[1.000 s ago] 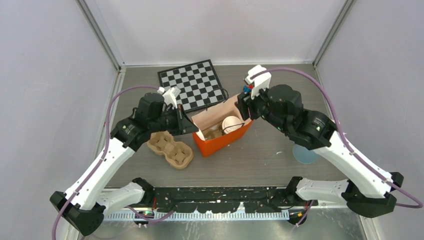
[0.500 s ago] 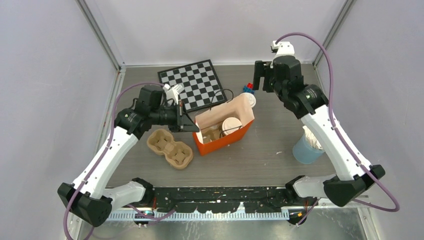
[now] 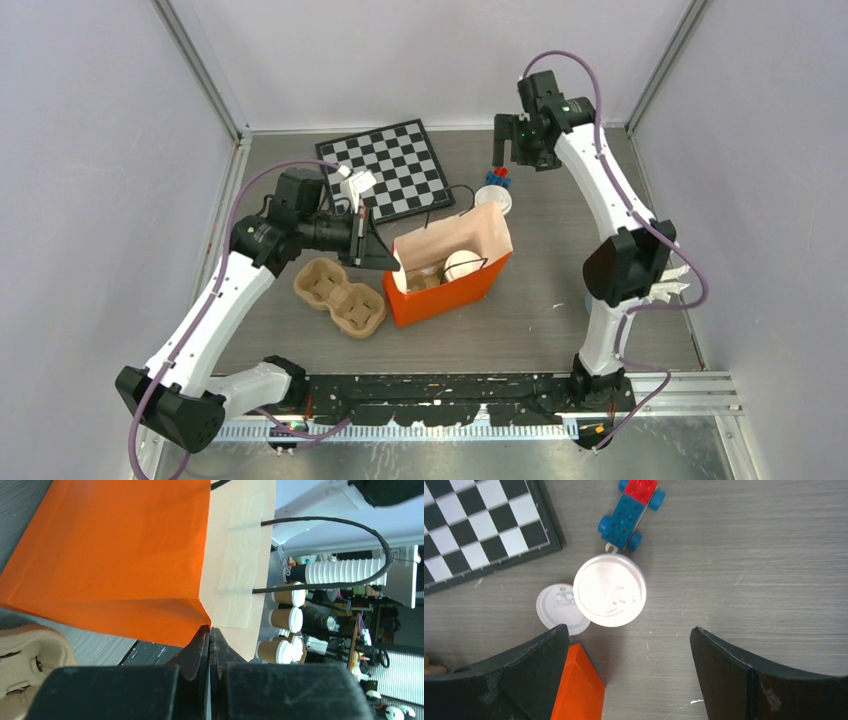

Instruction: Pack the takeout coffee

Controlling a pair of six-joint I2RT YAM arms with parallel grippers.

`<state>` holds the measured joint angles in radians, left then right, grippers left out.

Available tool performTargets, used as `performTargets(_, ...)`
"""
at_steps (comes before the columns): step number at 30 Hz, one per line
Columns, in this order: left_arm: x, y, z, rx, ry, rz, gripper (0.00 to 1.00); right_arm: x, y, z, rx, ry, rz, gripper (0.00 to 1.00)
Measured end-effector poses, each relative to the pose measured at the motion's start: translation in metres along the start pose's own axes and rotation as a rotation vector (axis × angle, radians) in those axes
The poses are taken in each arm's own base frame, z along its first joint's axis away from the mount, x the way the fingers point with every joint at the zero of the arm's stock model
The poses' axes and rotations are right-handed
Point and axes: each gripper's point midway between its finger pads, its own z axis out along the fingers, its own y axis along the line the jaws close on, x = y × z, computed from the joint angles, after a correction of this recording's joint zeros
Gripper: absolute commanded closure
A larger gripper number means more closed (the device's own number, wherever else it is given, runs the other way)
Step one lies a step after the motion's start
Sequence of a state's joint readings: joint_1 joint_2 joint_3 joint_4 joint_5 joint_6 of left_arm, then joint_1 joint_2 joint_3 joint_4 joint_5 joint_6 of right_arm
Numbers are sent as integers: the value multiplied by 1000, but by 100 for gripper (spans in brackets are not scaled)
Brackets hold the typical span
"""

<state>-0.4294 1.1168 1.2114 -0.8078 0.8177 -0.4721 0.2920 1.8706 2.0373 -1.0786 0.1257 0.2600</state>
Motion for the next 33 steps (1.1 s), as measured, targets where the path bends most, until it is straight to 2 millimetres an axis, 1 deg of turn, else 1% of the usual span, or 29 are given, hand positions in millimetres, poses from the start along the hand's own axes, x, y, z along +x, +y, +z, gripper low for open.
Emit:
performTargets(3, 4, -6, -2, 34, 9, 24, 100, 19, 7, 24, -22, 111, -13, 5)
performTargets(6, 7, -10, -5, 58, 15, 49, 100, 34, 12, 36, -41, 192, -17, 5)
performTargets(9, 10, -11, -4, 71, 23, 63, 100, 43, 18, 43, -49, 233, -31, 5)
performTargets(12, 14, -7, -3, 69, 36, 60, 99, 49, 21, 47, -44, 257, -53, 5)
performTargets(15, 18, -3, -2, 60, 50, 53, 92, 52, 25, 53, -43, 269, -73, 5)
performTargets(19, 21, 0, -2, 44, 58, 49, 89, 57, 30, 64, -40, 290, -93, 5)
performTargets(20, 22, 2, -2, 36, 62, 45, 86, 58, 31, 67, -40, 295, -98, 5)
performTargets(22, 23, 6, -2, 16, 71, 40, 76, 59, 34, 72, -42, 300, -107, 5)
performTargets(25, 22, 10, -2, -14, 76, 32, 63, 59, 38, 78, -42, 305, -120, 6)
performTargets(29, 16, 10, -5, -47, 59, 40, 54, 63, 37, 82, -25, 321, -136, 11)
performTargets(33, 11, 11, -8, -74, 40, 50, 46, 65, 34, 83, -16, 328, -145, 11)
